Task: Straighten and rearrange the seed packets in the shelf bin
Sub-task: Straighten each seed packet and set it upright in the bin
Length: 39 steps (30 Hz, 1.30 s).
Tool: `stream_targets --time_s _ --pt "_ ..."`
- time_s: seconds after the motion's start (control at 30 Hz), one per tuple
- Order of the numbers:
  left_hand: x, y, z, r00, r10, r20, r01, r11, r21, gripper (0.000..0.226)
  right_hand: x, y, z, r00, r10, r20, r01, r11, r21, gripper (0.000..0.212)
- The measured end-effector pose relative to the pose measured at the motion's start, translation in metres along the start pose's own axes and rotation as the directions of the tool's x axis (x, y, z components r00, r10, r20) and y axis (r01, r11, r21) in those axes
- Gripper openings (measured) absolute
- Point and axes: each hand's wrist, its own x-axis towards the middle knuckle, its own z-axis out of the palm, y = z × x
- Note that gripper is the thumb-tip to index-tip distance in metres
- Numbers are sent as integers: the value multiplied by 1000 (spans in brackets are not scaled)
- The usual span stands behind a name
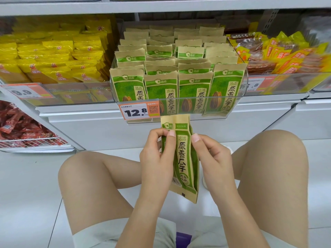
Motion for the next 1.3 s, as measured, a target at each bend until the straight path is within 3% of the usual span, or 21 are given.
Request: stream_targets --time_s 0.17,0.37,0.53,0.73,0.9,1.0,1.13,1.2,1.3 --pt "7 2 -3 989 -141 52 150 950 -274 24 3 0 -2 998 51 24 -53 994 91 15" --pt "7 2 -6 960 -122 252 199 932 -304 56 5 0 -1 994 113 9 -113 987 114 10" --pt "4 4 -4 960 -122 251 193 939 -284 39 4 -3 -2 996 93 -5 -92 987 133 13" --pt "3 6 -3 942 -163 292 234 945 -230 39 4 -3 0 994 55 -98 -45 994 104 20" --pt "5 -5 -8 840 -195 507 276 957 -89 76 5 -4 -3 973 12 -230 4 997 71 22" --pt "5 -13 -8 785 -198 588 205 977 56 74 7 -6 -8 955 -18 -296 40 997 69 23" --pt "3 -14 -5 810 -191 555 202 979 43 75 6 -6 -12 954 -23 -298 49 996 80 20" --pt "4 -15 -6 831 -189 524 212 977 16 81 7 -4 -14 972 -6 -235 23 997 68 16" --pt "7 -14 -9 883 -193 429 281 947 -153 79 8 -1 -14 997 36 -75 -36 999 1 14"
